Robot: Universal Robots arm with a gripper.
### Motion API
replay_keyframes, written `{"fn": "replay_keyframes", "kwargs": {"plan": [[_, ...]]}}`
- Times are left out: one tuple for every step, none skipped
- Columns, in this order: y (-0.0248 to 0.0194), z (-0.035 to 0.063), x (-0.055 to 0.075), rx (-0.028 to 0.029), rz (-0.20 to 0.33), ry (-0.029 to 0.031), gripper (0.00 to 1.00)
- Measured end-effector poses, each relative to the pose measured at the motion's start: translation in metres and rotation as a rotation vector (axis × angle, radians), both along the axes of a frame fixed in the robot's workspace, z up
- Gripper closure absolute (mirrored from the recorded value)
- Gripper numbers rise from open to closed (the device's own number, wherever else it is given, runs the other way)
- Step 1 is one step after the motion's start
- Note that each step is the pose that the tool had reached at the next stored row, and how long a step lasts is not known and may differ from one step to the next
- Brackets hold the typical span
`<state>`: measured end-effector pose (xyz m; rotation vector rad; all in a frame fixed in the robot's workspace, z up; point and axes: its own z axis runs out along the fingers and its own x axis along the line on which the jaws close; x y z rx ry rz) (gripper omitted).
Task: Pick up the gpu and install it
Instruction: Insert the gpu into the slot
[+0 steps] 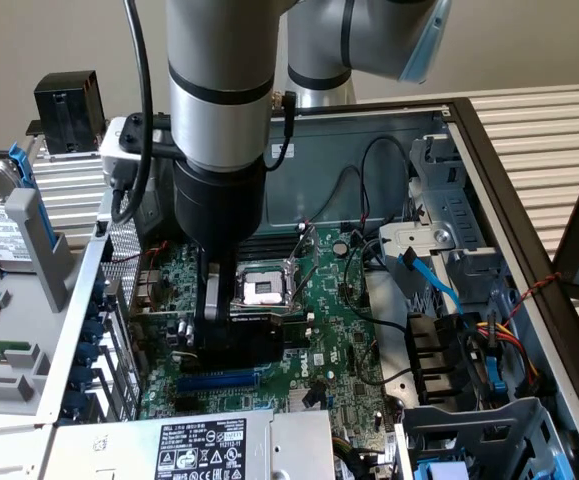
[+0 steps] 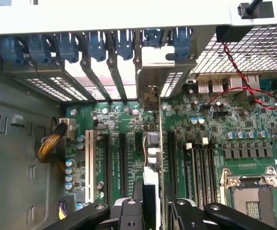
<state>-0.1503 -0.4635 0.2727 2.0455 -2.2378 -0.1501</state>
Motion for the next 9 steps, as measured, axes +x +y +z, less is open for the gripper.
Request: {"fn": "replay_keyframes", "kwargs": {"plan": [[0.0005,-0.0001,-0.0009,0.0001,0.001,-0.0021,0.73],[0.0006,0.0,-0.0017,-0.0001,0.003,-0.0038,0.73],[0.0008,0.0,-0.0025,0.0001,0.006,-0.0067,0.73],[0.0009,0.0,-0.0034,-0.0001,0.008,-0.0095,0.73],[0.0011,0.0,-0.004,0.0001,0.011,-0.0126,0.73],[0.0014,-0.0001,-0.0048,0.0001,0.013,-0.0162,0.73],[0.0014,-0.0002,-0.0054,0.0001,0.015,-0.0185,0.73],[0.0014,-0.0002,-0.0056,0.0001,0.016,-0.0186,0.73],[0.0014,-0.0002,-0.0056,0.0001,0.016,-0.0188,0.73]]}}
